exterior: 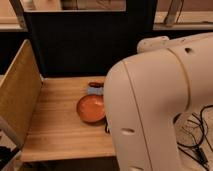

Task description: Place the ceramic cup in the ceramic bowl

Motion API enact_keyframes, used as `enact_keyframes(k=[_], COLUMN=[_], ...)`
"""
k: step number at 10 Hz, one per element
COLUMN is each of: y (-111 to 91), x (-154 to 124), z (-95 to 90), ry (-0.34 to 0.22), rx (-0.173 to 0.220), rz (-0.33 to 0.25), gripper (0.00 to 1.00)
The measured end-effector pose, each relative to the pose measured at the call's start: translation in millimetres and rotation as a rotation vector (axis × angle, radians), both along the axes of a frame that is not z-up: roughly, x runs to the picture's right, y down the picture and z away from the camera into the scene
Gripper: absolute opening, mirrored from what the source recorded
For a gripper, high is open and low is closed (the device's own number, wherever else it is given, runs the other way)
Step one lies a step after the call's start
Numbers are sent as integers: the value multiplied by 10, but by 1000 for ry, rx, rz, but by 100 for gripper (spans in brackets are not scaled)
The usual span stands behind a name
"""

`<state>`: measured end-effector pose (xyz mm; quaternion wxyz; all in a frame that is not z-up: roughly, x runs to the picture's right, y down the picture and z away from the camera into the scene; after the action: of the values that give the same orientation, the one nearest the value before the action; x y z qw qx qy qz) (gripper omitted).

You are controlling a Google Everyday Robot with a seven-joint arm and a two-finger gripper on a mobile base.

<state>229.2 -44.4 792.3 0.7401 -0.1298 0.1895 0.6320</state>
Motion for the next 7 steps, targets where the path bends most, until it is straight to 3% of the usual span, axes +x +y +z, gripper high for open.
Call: enact_keyframes(k=[5, 7], y=[4, 196], x=[-12, -130], z=[-8, -50], ry=[-2, -25], rx=[2, -13], rz=[-4, -33], gripper=[62, 62])
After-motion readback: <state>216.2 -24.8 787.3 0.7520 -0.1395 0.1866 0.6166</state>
